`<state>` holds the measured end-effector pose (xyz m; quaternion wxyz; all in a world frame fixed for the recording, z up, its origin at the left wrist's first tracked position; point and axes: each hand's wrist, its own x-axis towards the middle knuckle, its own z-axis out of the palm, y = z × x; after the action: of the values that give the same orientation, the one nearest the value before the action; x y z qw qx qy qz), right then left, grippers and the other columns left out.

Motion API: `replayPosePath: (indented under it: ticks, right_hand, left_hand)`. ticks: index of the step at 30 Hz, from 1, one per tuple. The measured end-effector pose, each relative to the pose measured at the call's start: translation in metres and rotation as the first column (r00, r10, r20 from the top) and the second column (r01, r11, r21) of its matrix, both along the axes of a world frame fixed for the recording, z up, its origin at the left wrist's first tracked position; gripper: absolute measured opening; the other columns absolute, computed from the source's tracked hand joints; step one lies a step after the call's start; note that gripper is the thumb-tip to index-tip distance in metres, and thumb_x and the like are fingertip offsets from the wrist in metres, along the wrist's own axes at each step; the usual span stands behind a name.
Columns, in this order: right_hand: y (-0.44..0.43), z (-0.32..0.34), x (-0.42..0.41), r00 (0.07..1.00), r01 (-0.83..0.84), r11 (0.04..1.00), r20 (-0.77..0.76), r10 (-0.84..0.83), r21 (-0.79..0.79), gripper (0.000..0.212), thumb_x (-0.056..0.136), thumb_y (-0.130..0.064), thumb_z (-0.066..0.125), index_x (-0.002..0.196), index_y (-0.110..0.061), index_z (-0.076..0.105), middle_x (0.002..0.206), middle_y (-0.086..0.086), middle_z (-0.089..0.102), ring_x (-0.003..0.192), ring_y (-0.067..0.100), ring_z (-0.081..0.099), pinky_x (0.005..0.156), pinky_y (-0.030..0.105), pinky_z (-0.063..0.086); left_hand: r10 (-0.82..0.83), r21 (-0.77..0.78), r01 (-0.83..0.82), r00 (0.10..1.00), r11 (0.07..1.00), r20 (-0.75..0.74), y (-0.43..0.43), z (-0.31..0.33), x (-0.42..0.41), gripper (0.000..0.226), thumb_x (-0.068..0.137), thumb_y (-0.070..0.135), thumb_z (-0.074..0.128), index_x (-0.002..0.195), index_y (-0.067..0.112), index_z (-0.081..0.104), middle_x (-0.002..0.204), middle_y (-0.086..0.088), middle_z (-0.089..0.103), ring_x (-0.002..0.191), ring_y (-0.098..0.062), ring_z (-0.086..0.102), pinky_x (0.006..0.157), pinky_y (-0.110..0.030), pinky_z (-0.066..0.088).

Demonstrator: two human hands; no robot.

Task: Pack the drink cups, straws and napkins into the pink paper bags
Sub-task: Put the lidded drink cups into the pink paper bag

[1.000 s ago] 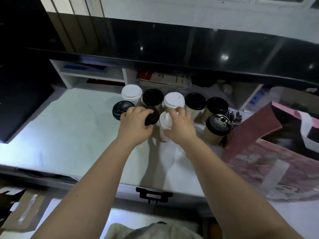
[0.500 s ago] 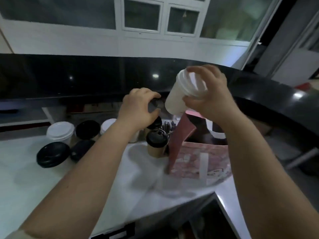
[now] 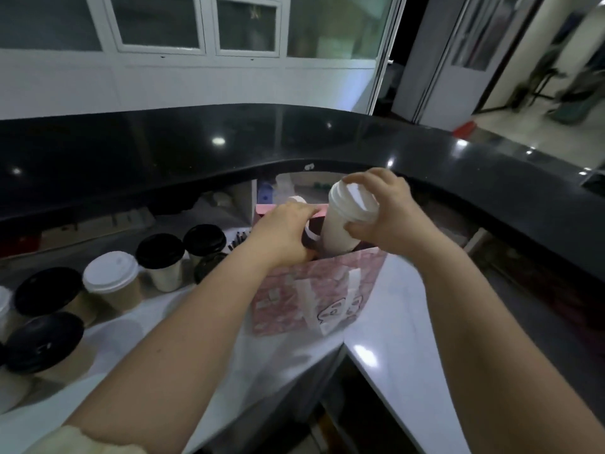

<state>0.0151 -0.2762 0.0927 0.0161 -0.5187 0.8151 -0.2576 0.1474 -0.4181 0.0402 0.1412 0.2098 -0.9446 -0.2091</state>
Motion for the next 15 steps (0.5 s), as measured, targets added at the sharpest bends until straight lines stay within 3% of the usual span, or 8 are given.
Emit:
replayPosePath:
  ticks: [2,4,8,11,15]
  right_hand:
    - [-0.002,-0.014,-0.004,0.999,0.007,0.998,-0.048,-0.003,0.066,0.073,0.074,-0.023,0.079,0.136,-0.037,0.044,0.143,-0.006,0.031,0.129,0.021,0.025,0.102,0.037,0.034]
    - [-0.001,-0.025,-0.01,0.994,0.04,0.989,-0.107,-0.025,0.141,0.077,0.074,-0.024,0.079,0.139,-0.037,0.039,0.145,-0.004,0.029,0.131,0.023,0.023,0.106,0.042,0.033]
    - [0.005,-0.032,-0.028,0.965,0.16,0.965,-0.238,-0.11,0.206,0.085,0.074,-0.026,0.081,0.143,-0.038,0.033,0.149,0.0,0.025,0.134,0.027,0.021,0.11,0.046,0.03]
    - [0.002,-0.033,-0.031,0.927,0.156,0.962,-0.37,-0.064,0.222,0.084,0.074,-0.031,0.08,0.143,-0.036,0.033,0.148,0.004,0.027,0.133,0.03,0.024,0.11,0.046,0.031]
    - [-0.009,-0.034,-0.019,0.875,0.003,0.945,-0.459,0.156,0.327,0.084,0.071,-0.04,0.08,0.142,-0.038,0.034,0.142,0.005,0.032,0.128,0.028,0.029,0.105,0.04,0.034]
  left_hand:
    - [-0.037,-0.014,0.038,0.997,0.999,0.07,-0.001,-0.002,-0.001,0.091,0.068,0.045,0.083,0.146,0.027,0.04,0.139,0.0,0.046,0.127,-0.02,0.042,0.106,-0.038,0.04]
    - [-0.032,-0.075,0.047,0.982,0.996,0.188,-0.002,-0.006,-0.004,0.108,0.068,0.055,0.08,0.154,0.025,0.022,0.158,-0.003,0.024,0.145,-0.023,0.018,0.118,-0.039,0.019]
    - [0.009,-0.157,0.041,0.951,0.987,0.308,-0.005,-0.017,-0.009,0.125,0.063,0.074,0.07,0.156,0.028,0.001,0.164,-0.007,-0.003,0.15,-0.029,-0.011,0.12,-0.044,-0.005]
    - [0.016,-0.187,0.053,0.936,0.981,0.352,-0.004,-0.024,-0.01,0.134,0.057,0.082,0.065,0.156,0.026,-0.005,0.163,-0.009,-0.013,0.147,-0.032,-0.021,0.12,-0.048,-0.011]
    - [0.02,-0.221,0.079,0.91,0.972,0.413,0.0,-0.029,-0.012,0.139,0.054,0.085,0.065,0.155,0.022,-0.008,0.161,-0.01,-0.021,0.144,-0.033,-0.028,0.119,-0.052,-0.009]
